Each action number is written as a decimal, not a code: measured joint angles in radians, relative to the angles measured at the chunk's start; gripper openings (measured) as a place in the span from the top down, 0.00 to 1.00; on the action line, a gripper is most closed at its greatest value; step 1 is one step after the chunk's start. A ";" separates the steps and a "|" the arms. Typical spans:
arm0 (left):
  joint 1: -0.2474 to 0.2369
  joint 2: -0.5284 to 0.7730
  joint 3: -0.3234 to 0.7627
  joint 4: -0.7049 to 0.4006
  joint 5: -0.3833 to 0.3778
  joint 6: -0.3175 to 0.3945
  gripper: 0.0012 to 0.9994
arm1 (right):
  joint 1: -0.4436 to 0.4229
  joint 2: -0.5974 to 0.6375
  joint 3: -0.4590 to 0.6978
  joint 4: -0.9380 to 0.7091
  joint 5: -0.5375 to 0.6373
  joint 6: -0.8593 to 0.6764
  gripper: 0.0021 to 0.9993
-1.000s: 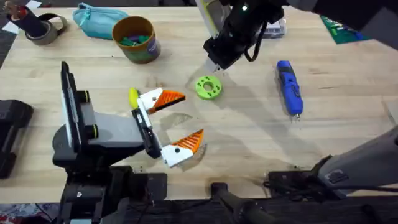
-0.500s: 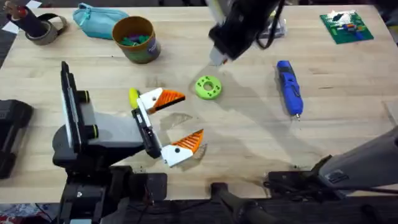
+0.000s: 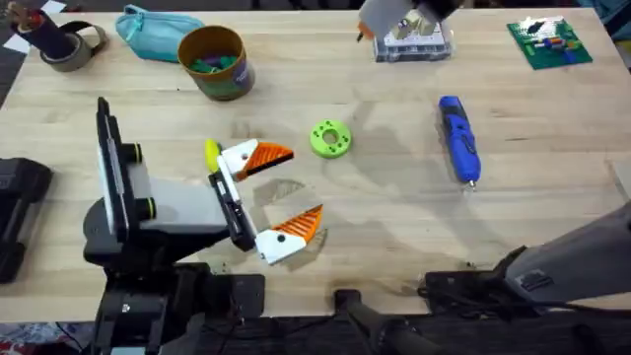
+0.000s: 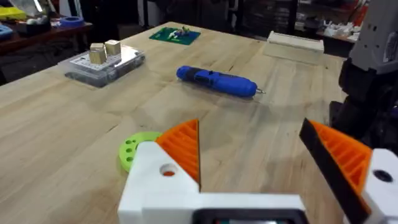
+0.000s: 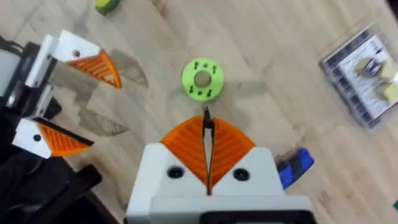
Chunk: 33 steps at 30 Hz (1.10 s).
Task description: Pick up the gripper from the table and insert it into the empty holder that is missing its gripper. Then pick up a screw, insert it into the mounting hole, and use the screwdriver to tighten it. Finally, clean up the table by picking up the vegetable and placing it into the bucket.
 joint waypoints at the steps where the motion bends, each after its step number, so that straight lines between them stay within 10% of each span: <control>1: 0.000 0.000 0.000 0.000 0.000 0.000 0.01 | 0.000 0.001 0.022 -0.002 0.000 -0.009 0.99; 33: 0.000 0.000 0.000 0.000 0.000 0.000 0.01 | 0.264 0.201 0.117 0.056 0.003 -0.256 0.99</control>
